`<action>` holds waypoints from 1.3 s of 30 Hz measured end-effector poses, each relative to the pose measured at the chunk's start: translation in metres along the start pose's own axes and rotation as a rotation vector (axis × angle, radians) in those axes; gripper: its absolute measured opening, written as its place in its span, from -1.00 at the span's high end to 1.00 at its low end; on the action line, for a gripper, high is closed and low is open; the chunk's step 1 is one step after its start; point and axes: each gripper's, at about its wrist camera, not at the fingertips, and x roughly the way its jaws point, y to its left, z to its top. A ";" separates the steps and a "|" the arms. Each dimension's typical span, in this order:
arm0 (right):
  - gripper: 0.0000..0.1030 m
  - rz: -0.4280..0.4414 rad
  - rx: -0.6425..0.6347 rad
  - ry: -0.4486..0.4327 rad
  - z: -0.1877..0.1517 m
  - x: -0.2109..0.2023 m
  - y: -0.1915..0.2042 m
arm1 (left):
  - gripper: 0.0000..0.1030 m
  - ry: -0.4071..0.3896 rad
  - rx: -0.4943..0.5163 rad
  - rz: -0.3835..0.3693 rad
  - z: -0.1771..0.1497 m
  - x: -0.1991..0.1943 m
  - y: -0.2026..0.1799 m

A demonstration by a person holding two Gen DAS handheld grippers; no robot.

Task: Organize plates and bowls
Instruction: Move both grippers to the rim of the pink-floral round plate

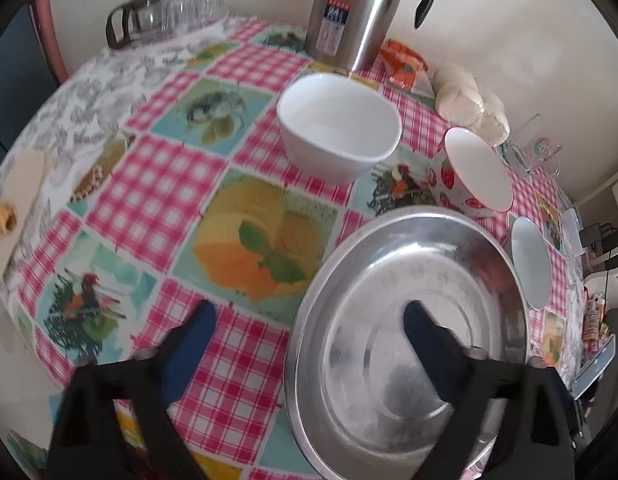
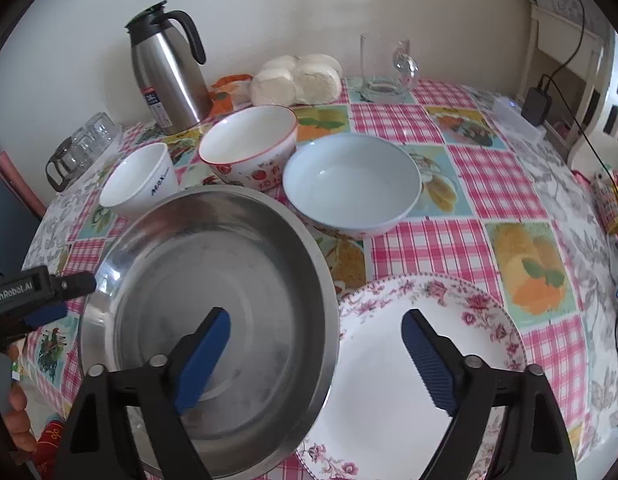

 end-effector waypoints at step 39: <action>-1.00 -0.095 0.298 -0.215 -0.012 -0.061 -0.130 | -0.94 -0.255 0.403 -0.318 -0.069 -0.068 -0.144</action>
